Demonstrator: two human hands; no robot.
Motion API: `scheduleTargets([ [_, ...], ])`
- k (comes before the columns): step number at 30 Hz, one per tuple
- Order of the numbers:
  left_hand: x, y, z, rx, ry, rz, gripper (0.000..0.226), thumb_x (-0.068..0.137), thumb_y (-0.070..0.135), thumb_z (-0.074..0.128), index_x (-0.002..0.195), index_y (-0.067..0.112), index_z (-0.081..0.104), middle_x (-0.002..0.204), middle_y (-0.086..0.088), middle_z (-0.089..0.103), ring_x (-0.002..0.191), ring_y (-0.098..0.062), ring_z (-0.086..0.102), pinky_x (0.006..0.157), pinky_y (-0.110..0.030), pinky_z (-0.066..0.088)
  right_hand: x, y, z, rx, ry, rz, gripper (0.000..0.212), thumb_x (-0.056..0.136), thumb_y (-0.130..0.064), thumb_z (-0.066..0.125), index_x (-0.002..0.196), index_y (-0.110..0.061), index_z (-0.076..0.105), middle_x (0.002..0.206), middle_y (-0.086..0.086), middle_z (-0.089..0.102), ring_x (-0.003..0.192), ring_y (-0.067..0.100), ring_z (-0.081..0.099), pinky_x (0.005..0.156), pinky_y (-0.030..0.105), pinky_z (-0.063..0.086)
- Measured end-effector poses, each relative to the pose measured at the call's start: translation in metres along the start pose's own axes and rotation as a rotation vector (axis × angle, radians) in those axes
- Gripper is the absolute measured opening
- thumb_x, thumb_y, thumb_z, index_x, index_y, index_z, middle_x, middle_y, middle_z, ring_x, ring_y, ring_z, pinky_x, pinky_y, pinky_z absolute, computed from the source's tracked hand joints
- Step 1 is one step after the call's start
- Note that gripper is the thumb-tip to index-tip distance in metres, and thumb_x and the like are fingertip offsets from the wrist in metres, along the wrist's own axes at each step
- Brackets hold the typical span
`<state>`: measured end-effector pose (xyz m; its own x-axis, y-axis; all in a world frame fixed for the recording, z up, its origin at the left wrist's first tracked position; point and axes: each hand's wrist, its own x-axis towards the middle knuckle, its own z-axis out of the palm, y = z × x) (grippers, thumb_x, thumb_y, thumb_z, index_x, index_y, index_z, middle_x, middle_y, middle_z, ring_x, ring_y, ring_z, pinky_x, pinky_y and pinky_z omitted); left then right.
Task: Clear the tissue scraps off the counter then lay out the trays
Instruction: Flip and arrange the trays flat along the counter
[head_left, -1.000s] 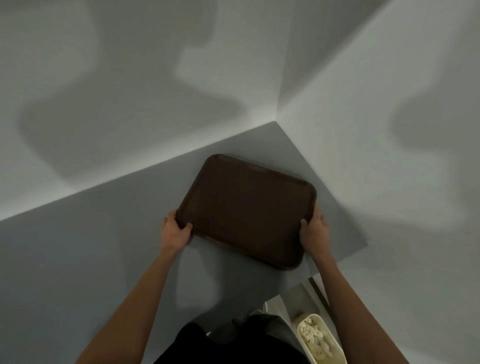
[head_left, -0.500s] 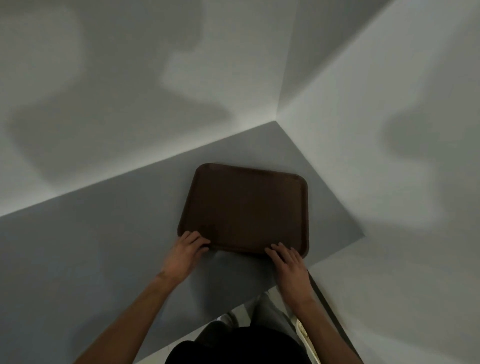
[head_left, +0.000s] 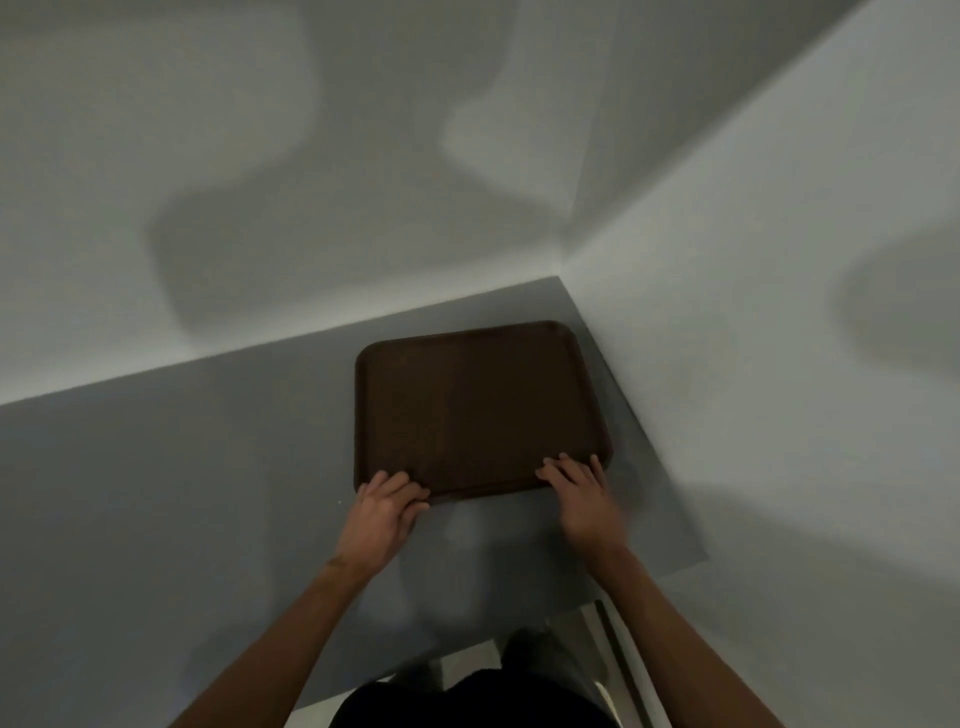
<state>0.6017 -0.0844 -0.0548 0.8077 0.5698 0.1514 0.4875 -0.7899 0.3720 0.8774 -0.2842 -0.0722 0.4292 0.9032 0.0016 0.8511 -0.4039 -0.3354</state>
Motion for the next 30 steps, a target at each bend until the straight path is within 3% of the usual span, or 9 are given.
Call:
scheduleTargets([
  [3, 0.017, 0.015, 0.011, -0.02, 0.037, -0.066, 0.029, 0.1, 0.044, 0.051, 0.102, 0.027, 0.073, 0.092, 0.01, 0.056, 0.084, -0.022, 0.051, 0.068, -0.037, 0.046, 0.028, 0.028, -0.009, -0.003, -0.082, -0.047, 0.063, 0.084, 0.007, 0.051, 0.136, -0.025, 0.064, 0.149, 0.0, 0.058, 0.149, 0.024, 0.043, 0.13, 0.053, 0.015],
  [7, 0.029, 0.036, 0.021, -0.036, 0.076, -0.137, 0.029, 0.098, 0.045, 0.054, 0.099, 0.025, 0.074, 0.092, 0.008, 0.057, 0.082, -0.022, 0.051, 0.068, -0.038, 0.047, 0.053, 0.052, -0.019, 0.048, -0.047, -0.099, 0.062, 0.078, 0.008, 0.056, 0.13, -0.025, 0.068, 0.139, 0.001, 0.062, 0.138, 0.025, 0.053, 0.129, 0.051, 0.017],
  [11, 0.045, 0.051, 0.012, -0.148, 0.203, -0.236, 0.022, 0.094, 0.047, 0.067, 0.09, 0.026, 0.075, 0.091, 0.012, 0.064, 0.085, -0.014, 0.056, 0.078, -0.035, 0.049, 0.074, 0.072, -0.042, 0.26, -0.054, -0.097, 0.036, 0.08, -0.021, 0.067, 0.112, -0.035, 0.073, 0.133, -0.007, 0.066, 0.138, 0.024, 0.051, 0.126, 0.056, 0.025],
  [14, 0.049, 0.047, 0.007, -0.232, 0.392, -0.557, 0.025, 0.098, 0.03, 0.068, 0.12, 0.019, 0.068, 0.121, -0.001, 0.062, 0.112, -0.022, 0.057, 0.102, -0.039, 0.047, 0.078, 0.081, -0.053, 0.438, 0.211, 0.126, 0.039, 0.091, -0.029, 0.073, 0.129, -0.027, 0.066, 0.144, 0.001, 0.058, 0.139, 0.023, 0.047, 0.121, 0.035, 0.032],
  [16, 0.043, 0.039, 0.013, -0.344, 0.388, -0.84, 0.044, 0.1, 0.023, 0.064, 0.141, 0.014, 0.052, 0.139, -0.011, 0.053, 0.124, -0.032, 0.054, 0.109, -0.047, 0.045, 0.076, 0.081, -0.056, 0.591, 0.171, 0.39, 0.061, 0.096, -0.026, 0.074, 0.15, -0.014, 0.049, 0.152, 0.009, 0.051, 0.139, 0.025, 0.048, 0.111, 0.023, 0.031],
  [18, 0.036, 0.035, 0.021, -0.465, 0.319, -0.976, 0.048, 0.101, 0.015, 0.06, 0.147, 0.01, 0.048, 0.14, -0.018, 0.058, 0.12, -0.04, 0.06, 0.104, -0.051, 0.049, 0.075, 0.076, -0.05, 0.728, 0.112, 0.565, 0.064, 0.097, -0.022, 0.072, 0.154, -0.01, 0.045, 0.148, 0.012, 0.057, 0.13, 0.028, 0.058, 0.103, 0.024, 0.04],
  [22, 0.023, 0.043, 0.02, -0.543, 0.314, -1.036, 0.046, 0.098, 0.01, 0.065, 0.143, 0.011, 0.056, 0.112, -0.019, 0.074, 0.092, -0.032, 0.072, 0.088, -0.043, 0.056, 0.074, 0.075, -0.04, 0.822, 0.19, 0.755, 0.055, 0.093, -0.015, 0.071, 0.146, -0.019, 0.058, 0.126, 0.01, 0.071, 0.101, 0.027, 0.072, 0.095, 0.04, 0.055],
  [24, 0.014, 0.051, 0.018, -0.542, 0.29, -1.017, 0.046, 0.097, 0.012, 0.068, 0.142, 0.012, 0.059, 0.104, -0.016, 0.077, 0.078, -0.023, 0.07, 0.08, -0.037, 0.056, 0.067, 0.082, -0.032, 0.885, 0.238, 0.849, 0.051, 0.091, -0.015, 0.073, 0.141, -0.021, 0.063, 0.121, 0.01, 0.074, 0.098, 0.028, 0.073, 0.095, 0.048, 0.058],
  [30, 0.007, 0.072, 0.018, -0.585, 0.294, -0.995, 0.043, 0.097, 0.016, 0.069, 0.14, 0.016, 0.062, 0.112, -0.011, 0.077, 0.09, -0.021, 0.073, 0.079, -0.03, 0.056, 0.048, 0.082, -0.021, 1.428, 0.369, 1.195, 0.029, 0.1, -0.016, 0.071, 0.121, 0.003, 0.064, 0.107, 0.022, 0.07, 0.085, 0.03, 0.071, 0.083, 0.047, 0.062],
])
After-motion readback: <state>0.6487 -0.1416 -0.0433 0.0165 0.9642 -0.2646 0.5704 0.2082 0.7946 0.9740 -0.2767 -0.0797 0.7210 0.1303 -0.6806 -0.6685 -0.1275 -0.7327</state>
